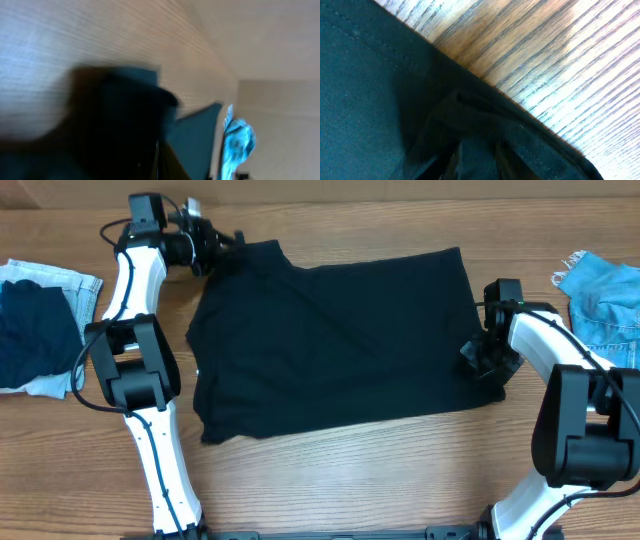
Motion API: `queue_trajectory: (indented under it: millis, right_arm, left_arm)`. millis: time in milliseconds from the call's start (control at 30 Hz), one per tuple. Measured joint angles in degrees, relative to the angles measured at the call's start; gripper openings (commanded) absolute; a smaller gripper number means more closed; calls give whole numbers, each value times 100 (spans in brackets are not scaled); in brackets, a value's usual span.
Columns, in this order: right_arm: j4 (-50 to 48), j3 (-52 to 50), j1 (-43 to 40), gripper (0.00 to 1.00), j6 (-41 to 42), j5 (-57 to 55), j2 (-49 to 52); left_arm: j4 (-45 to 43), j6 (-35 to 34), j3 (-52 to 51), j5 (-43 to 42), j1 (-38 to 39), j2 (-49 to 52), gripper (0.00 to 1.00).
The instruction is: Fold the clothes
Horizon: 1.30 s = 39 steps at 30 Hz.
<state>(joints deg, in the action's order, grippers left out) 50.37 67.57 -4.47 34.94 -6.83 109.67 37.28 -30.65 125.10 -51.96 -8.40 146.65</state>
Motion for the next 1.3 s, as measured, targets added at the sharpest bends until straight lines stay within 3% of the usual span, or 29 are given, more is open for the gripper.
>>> queue_trajectory:
  millis: [200, 467, 767, 1300]
  right_arm:
    - [-2, -2, 0, 27, 2, 2, 0]
    - [0, -2, 0, 27, 2, 0, 0]
    - [4, -2, -2, 28, 2, -4, 0]
    - [7, -2, -4, 28, 4, 2, 0]
  left_arm:
    - [1910, 1725, 9, 796, 35, -439, 4]
    - [3244, 2898, 17, 2013, 472, -933, 7]
    - [4367, 2957, 20, 2741, 688, -935, 4]
    - [5608, 2955, 20, 3064, 688, -935, 6]
